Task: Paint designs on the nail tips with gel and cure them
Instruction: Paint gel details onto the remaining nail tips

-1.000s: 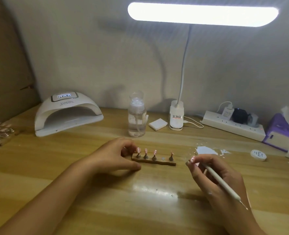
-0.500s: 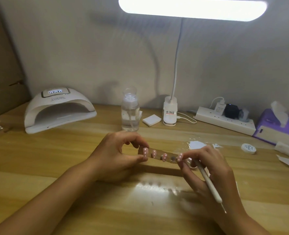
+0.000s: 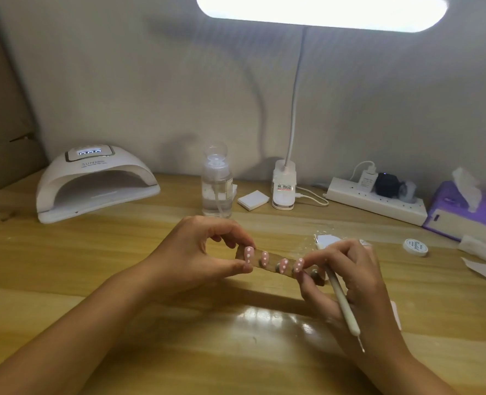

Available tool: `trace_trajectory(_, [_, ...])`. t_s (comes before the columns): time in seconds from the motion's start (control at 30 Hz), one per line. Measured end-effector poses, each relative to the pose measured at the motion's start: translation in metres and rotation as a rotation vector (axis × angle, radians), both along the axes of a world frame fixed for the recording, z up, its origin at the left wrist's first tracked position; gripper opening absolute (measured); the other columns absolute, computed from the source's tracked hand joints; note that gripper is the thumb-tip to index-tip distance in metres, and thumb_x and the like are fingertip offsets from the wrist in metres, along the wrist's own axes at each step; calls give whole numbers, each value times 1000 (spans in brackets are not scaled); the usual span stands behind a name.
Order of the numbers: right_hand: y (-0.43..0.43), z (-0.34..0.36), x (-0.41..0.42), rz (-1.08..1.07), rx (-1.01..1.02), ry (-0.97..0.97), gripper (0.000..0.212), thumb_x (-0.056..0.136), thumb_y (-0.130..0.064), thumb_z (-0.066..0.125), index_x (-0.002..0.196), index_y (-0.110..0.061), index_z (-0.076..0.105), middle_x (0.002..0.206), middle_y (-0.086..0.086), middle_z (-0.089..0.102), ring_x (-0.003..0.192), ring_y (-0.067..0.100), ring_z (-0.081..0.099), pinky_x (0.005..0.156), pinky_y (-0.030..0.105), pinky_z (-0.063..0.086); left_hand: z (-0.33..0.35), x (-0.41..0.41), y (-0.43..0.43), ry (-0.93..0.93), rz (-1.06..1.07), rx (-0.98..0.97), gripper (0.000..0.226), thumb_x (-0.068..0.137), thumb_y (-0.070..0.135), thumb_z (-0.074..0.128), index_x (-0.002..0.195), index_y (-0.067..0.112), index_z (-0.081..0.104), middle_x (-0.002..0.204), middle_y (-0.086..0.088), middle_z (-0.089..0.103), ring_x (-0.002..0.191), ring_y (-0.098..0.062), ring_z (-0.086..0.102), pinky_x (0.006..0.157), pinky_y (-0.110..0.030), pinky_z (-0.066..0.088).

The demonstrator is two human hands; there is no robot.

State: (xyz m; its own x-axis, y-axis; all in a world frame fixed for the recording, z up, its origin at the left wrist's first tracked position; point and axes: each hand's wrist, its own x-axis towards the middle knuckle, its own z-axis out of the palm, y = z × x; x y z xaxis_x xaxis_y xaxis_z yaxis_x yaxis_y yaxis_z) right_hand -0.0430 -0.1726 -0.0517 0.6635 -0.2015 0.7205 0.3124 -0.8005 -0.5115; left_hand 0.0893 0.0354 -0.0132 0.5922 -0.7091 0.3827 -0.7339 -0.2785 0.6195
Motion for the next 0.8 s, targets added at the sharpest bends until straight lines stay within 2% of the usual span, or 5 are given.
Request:
trace_trajectory(0.33, [-2,1,0,-41,-29,60,21,78,-34,72,96,-22,70,89,-7,57,90,10,52,81,13,36,1,5,3,54,-11,-6,29,72,33,84,99,36,74,94,19,72,91,-9,65,80,-24,52])
trace_trajectory(0.43, [0,3,-1,-60,-14,49,27,79,-39,64,98,-20,65,92,-7,58,89,11,53,81,25,42,2,7,7,87,-2,-12,28,72,35,84,99,37,74,95,18,73,92,-11,65,82,-27,52])
trace_trajectory(0.53, [1,4,-2,-75,-25,25,13,78,-23,71,89,-22,65,86,-6,58,85,16,56,74,40,47,3,10,10,103,9,-7,28,73,35,83,99,37,74,96,18,73,92,-9,66,82,-24,50])
trace_trajectory(0.67, [1,4,0,-79,-24,33,6,80,-25,70,84,-22,70,82,-3,59,81,17,56,68,44,47,2,13,11,110,26,19,27,74,34,82,99,35,74,96,19,72,94,-6,64,83,-25,49])
trace_trajectory(0.8, [-1,3,1,-99,-53,33,19,83,-40,64,85,-23,71,81,-5,59,79,18,55,67,48,47,1,13,9,93,42,10,27,73,33,83,98,36,74,95,21,72,94,-5,64,79,-19,45])
